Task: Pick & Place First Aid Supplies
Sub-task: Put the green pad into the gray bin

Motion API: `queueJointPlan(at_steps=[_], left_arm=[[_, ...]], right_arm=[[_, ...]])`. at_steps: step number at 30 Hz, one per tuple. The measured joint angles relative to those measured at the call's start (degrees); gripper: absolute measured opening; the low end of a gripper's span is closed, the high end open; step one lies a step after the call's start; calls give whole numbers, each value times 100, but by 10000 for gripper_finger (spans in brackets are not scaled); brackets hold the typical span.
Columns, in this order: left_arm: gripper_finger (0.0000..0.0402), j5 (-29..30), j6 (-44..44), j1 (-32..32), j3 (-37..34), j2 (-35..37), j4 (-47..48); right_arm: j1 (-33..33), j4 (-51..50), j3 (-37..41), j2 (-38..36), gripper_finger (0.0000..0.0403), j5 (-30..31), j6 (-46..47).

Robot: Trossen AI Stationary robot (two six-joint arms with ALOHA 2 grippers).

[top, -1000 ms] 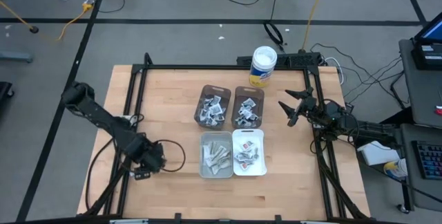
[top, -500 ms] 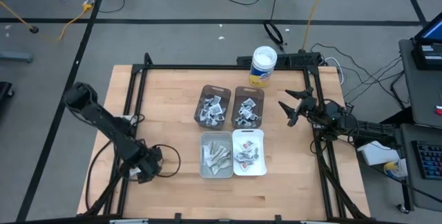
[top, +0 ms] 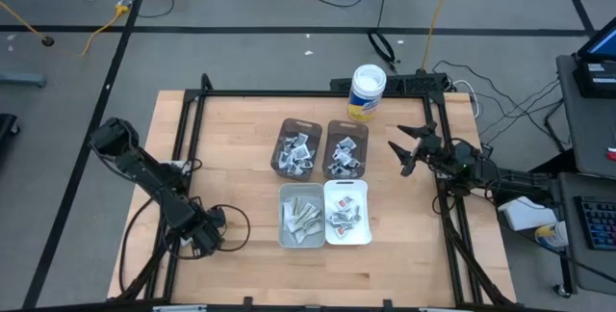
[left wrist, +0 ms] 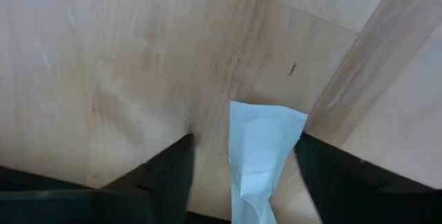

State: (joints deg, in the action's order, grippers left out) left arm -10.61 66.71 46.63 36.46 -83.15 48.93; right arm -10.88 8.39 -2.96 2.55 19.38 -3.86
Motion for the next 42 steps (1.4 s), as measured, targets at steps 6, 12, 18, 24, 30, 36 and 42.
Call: queueJointPlan(at_steps=[6, 12, 18, 24, 30, 36, 42], left_arm=[[137, -89, -189, -7, -23, -9, -317], [37, -134, -24, -7, -25, -9, -407], [11, -123, -39, -94, 104, 209, 76], [4, -73, -244, -395, 717, 656, 1026], [3, 76, -690, -651, 1484, 747, 1812], [4, 71, -962, -848, 2130, 737, 2640], [2, 72, -1242, -1424, 2819, 251, 3009]], right_arm=[[-1, 0, -1, 0, 279, 1, -1], [-1, 0, -1, -1, 279, 1, -2], [-1, 1, -1, -2, 279, 0, 0], [-1, 1, -2, -2, 279, 0, -2], [0, 0, 0, 0, 279, 1, -1], [1, -1, 0, 0, 279, 0, 0], [-1, -1, 0, -1, 279, 0, -1]])
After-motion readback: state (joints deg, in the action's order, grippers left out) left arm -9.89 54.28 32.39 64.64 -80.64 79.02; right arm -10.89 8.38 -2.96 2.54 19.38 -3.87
